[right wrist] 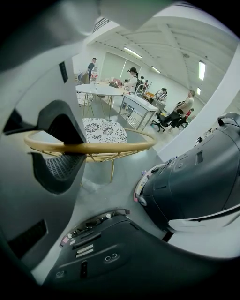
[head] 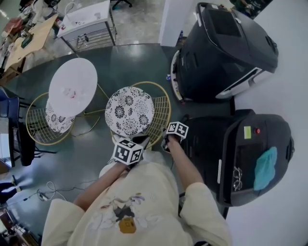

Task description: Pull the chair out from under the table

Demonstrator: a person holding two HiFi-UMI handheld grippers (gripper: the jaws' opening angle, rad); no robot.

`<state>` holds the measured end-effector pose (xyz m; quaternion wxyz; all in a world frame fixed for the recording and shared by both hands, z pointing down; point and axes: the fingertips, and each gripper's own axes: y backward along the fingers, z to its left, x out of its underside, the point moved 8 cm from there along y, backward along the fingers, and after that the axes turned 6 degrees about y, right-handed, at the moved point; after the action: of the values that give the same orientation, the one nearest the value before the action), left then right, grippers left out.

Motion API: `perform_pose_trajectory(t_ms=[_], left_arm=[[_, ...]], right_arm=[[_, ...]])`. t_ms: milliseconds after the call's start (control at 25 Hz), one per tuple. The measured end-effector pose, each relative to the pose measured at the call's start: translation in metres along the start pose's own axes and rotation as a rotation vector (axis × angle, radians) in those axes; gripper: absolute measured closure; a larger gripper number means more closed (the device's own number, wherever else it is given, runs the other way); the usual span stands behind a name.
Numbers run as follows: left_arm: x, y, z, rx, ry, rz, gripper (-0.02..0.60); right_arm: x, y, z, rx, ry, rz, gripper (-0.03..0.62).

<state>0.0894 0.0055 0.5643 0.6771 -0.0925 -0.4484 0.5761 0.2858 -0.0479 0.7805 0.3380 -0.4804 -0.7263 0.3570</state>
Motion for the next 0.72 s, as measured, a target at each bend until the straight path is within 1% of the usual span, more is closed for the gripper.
perform_pose_trajectory(t_ms=[320, 720], left_arm=[[-0.009, -0.028, -0.023, 0.052, -0.063, 0.049, 0.572], [-0.014, -0.048, -0.037, 0.098, -0.124, 0.11, 0.572]], right_arm=[[0.003, 0.024, -0.03, 0.023, -0.004, -0.025, 0.533], [0.008, 0.04, -0.054, 0.05, -0.018, -0.05, 0.533]])
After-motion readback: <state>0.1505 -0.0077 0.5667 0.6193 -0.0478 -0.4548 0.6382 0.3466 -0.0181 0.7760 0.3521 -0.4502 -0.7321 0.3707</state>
